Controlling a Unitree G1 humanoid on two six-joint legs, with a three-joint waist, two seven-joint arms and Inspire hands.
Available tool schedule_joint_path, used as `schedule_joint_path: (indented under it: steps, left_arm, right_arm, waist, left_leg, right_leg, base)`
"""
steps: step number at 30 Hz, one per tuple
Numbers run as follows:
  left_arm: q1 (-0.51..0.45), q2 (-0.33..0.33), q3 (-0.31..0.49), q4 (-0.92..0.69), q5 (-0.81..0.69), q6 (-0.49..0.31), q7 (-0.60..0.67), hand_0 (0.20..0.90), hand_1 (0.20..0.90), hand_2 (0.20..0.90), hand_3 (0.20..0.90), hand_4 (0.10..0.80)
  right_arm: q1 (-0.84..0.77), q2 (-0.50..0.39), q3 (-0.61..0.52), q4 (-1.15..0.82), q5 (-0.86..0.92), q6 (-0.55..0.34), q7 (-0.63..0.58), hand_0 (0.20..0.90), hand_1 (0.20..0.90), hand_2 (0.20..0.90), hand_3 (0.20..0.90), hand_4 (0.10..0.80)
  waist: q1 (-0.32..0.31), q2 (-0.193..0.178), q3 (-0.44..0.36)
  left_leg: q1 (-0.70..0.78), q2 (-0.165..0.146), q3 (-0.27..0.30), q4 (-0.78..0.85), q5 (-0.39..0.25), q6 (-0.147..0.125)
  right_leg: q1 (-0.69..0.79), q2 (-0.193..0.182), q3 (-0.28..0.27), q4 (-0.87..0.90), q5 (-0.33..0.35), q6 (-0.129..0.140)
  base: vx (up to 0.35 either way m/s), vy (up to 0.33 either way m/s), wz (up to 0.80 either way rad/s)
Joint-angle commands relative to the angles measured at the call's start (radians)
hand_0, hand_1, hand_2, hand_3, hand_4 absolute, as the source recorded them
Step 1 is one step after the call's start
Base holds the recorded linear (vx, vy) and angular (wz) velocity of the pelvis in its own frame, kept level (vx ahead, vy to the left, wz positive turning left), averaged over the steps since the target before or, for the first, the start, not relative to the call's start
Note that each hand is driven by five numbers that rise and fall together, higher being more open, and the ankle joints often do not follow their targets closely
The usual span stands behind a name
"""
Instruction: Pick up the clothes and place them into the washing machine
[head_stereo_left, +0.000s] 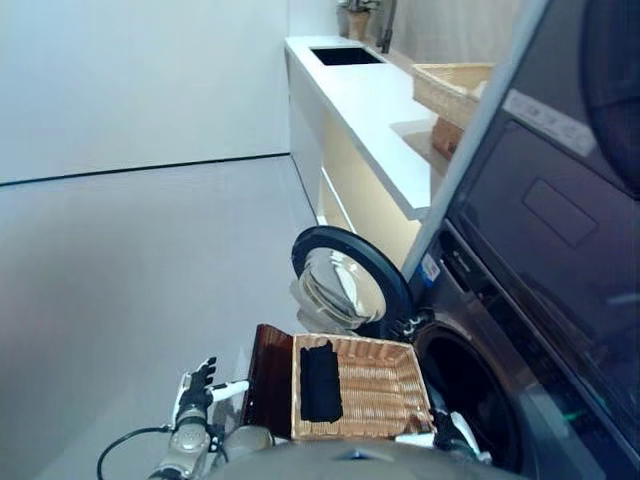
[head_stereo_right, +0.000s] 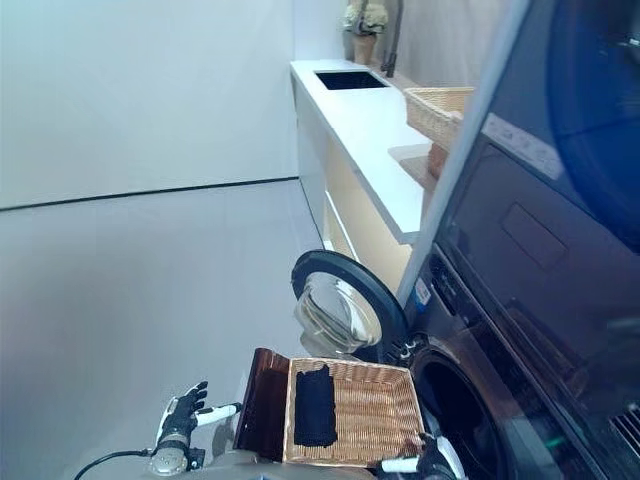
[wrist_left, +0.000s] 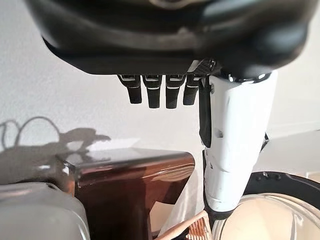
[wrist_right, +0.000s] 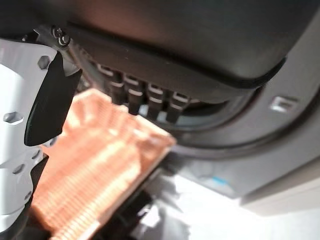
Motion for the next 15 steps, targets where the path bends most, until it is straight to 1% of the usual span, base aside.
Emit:
schedule_joint_path:
  steps: [1,2,3,4,6,8,10,12,15]
  left_arm:
    - [0.029,0.010,0.000,0.011,0.002,-0.030,0.033,0.900,0.900,0.900,0.900,0.800]
    - [0.026,0.012,-0.002,0.015,0.002,-0.027,0.031,0.900,0.900,0.900,0.900,0.800]
    - [0.026,0.013,-0.006,0.018,0.010,-0.026,0.033,0.900,0.900,0.900,0.900,0.800]
    - [0.027,0.013,-0.010,0.023,0.019,-0.022,0.030,0.900,0.900,0.900,0.900,0.800]
    - [0.029,0.021,-0.005,0.018,0.022,-0.021,0.032,0.900,0.900,0.900,0.900,0.800]
    - [0.033,0.030,0.002,0.012,0.020,-0.021,0.034,0.900,0.900,0.900,0.900,0.800]
    - [0.035,0.035,0.026,0.033,0.011,-0.017,0.034,0.900,0.900,0.900,0.900,0.800]
    - [0.043,0.037,0.034,0.027,0.010,-0.015,0.035,0.900,0.900,0.900,0.900,0.800]
    - [0.051,0.038,0.034,0.022,0.014,-0.011,0.028,0.900,0.900,0.900,0.900,0.800]
  right_arm:
    - [-0.029,-0.039,0.011,-0.052,0.051,-0.053,-0.050,0.900,0.900,0.900,0.900,0.800]
    - [-0.029,-0.041,0.014,-0.063,0.053,-0.053,-0.051,0.900,0.900,0.900,0.900,0.800]
    - [-0.036,-0.043,0.020,-0.064,0.046,-0.048,-0.046,0.900,0.900,0.900,0.900,0.800]
    - [-0.038,-0.042,0.029,-0.060,0.037,-0.044,-0.046,0.900,0.900,0.900,0.900,0.800]
    - [-0.055,-0.045,0.039,-0.070,0.020,-0.037,-0.044,0.900,0.900,0.900,0.900,0.800]
    - [-0.076,-0.046,0.042,-0.067,0.009,-0.027,-0.044,0.900,0.900,0.900,0.900,0.800]
    - [-0.103,-0.043,0.053,-0.058,-0.010,-0.015,-0.038,0.900,0.900,0.900,0.900,0.800]
    - [-0.132,-0.045,0.056,-0.049,-0.016,-0.005,-0.037,0.900,0.900,0.900,0.900,0.800]
    - [-0.175,-0.048,0.062,-0.029,-0.025,0.007,-0.041,0.900,0.900,0.900,0.900,0.800]
  waist:
    - [0.008,0.000,-0.032]
    - [0.007,0.007,-0.034]
    - [0.012,0.019,-0.040]
    - [0.010,0.026,-0.048]
    - [0.008,0.028,-0.063]
    - [0.013,0.029,-0.073]
    - [0.032,0.029,-0.081]
    - [0.047,0.030,-0.082]
    - [0.076,0.033,-0.075]
  left_leg:
    - [-0.043,0.039,0.010,-0.194,0.153,-0.010]
    - [-0.024,0.054,0.036,-0.250,0.175,-0.019]
    - [0.013,0.057,0.039,-0.307,0.172,-0.021]
    - [0.042,0.050,0.021,-0.333,0.173,-0.017]
    - [0.060,0.033,0.024,-0.329,0.155,-0.019]
    - [0.082,0.022,0.042,-0.341,0.145,-0.015]
    - [0.098,0.007,0.059,-0.345,0.132,-0.007]
    - [0.104,-0.004,0.070,-0.342,0.120,0.001]
    - [0.095,-0.012,0.090,-0.322,0.100,0.014]
  right_leg:
    - [0.081,0.020,0.017,-0.162,0.106,0.098]
    - [0.093,0.020,0.015,-0.168,0.097,0.101]
    - [0.094,0.019,0.011,-0.165,0.088,0.108]
    - [0.096,0.015,0.005,-0.166,0.084,0.110]
    - [0.099,-0.011,-0.002,-0.167,0.083,0.127]
    - [0.102,-0.032,0.001,-0.166,0.085,0.140]
    - [0.112,-0.056,0.009,-0.171,0.088,0.155]
    - [0.114,-0.076,0.015,-0.174,0.091,0.167]
    - [0.093,-0.098,0.012,-0.144,0.085,0.179]
  base:
    - [0.120,0.089,-0.22]
    - [0.108,0.121,-0.08]
    - [0.090,0.127,-0.10]
    - [0.076,0.144,-0.17]
    - [0.072,0.130,-0.48]
    - [0.079,0.123,-0.41]
    - [0.074,0.123,-0.34]
    - [0.062,0.109,-0.29]
    - [0.044,0.074,-0.12]
